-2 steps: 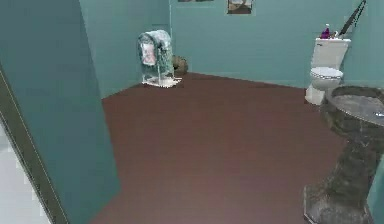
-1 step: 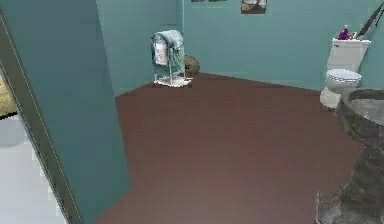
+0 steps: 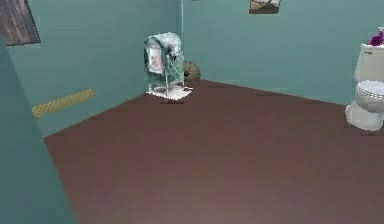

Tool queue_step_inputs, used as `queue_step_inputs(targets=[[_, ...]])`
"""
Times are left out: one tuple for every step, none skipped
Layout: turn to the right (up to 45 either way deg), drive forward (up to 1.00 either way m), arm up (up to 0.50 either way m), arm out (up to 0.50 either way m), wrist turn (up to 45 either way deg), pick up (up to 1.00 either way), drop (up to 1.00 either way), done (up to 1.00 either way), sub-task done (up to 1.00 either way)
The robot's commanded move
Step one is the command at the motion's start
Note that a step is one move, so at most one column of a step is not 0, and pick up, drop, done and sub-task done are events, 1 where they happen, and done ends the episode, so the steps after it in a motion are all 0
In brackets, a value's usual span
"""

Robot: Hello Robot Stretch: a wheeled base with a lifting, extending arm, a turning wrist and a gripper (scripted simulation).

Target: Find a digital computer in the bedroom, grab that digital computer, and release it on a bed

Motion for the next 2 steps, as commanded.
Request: queue_step_inputs(targets=[[-45.0,0.00,0.00,0.00,0.0,0.00,0.00,0.00,0.00],[-45.0,0.00,0.00,0.00,0.0,0.00,0.00,0.00,0.00]])
